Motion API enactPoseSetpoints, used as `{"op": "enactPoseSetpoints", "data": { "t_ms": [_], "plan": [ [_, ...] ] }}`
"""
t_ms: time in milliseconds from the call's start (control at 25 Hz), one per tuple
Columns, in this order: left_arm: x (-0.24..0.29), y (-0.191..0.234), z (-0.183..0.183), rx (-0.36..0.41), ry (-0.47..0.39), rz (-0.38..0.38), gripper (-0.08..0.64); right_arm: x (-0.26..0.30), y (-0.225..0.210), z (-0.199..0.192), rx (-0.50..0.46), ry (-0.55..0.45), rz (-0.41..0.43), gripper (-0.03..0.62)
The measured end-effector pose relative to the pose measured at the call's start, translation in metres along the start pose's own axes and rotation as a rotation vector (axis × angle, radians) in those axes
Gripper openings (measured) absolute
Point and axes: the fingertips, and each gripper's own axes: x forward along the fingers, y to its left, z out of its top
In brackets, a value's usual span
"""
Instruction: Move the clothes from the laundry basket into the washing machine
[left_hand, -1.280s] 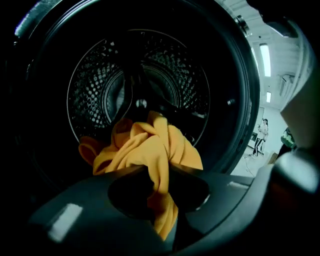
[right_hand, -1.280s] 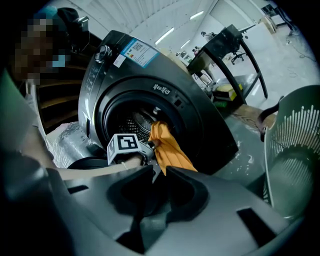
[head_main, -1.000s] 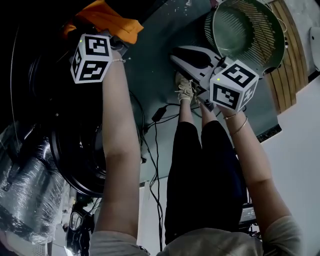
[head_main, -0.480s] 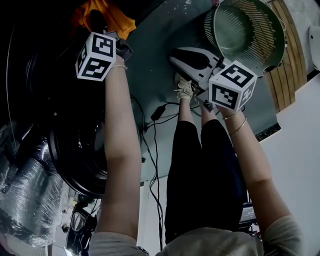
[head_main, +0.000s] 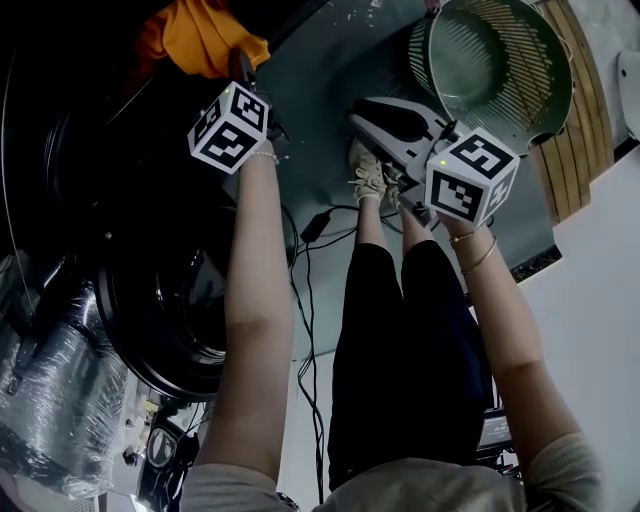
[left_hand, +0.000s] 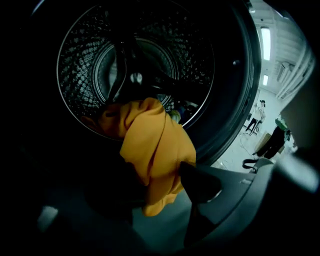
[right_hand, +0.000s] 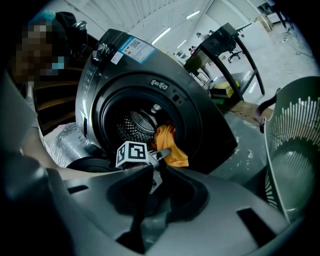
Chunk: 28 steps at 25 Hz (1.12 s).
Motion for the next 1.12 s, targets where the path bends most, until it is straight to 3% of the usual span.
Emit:
{"op": "enactPoseSetpoints", "data": {
  "t_ms": [80, 120, 160, 200, 600, 840, 960, 1080, 1120],
  "plan": [
    [0.007, 0.001, -0.002, 0.051, 0.033, 0.025, 0.298, -0.002, -0.004, -0.002, 0.005, -0.002, -0.008, 0.089],
    [0.008, 0.002, 0.000, 0.079, 0.036, 0.039, 0.252, -0.002, -0.006, -0.002, 0.010, -0.005, -0.012, 0.089],
    [0.008, 0.001, 0.005, 0.103, 0.030, 0.044, 0.137, -0.002, -0.007, -0.002, 0.014, -0.009, -0.014, 0.089],
    [0.007, 0.000, 0.011, 0.119, 0.016, 0.038, 0.094, -0.002, -0.008, 0.000, 0.017, -0.014, -0.015, 0.087],
    [0.005, 0.000, 0.119, 0.157, -0.294, 0.037, 0.081, 0.006, -0.004, 0.021, 0.013, -0.048, 0.005, 0.086],
    [0.015, 0.010, 0.164, 0.116, -0.442, 0.080, 0.081, 0.010, -0.004, 0.019, 0.012, -0.042, 0.013, 0.086],
    [0.032, 0.005, 0.161, 0.123, -0.381, 0.054, 0.092, 0.011, -0.005, 0.016, 0.017, -0.040, 0.010, 0.086],
    [0.049, 0.004, 0.137, 0.054, -0.248, 0.016, 0.260, 0.012, -0.004, 0.013, 0.024, -0.039, 0.006, 0.086],
    [0.050, 0.006, 0.131, 0.034, -0.226, 0.019, 0.282, 0.012, -0.003, 0.013, 0.025, -0.039, 0.006, 0.086]
  ]
}}
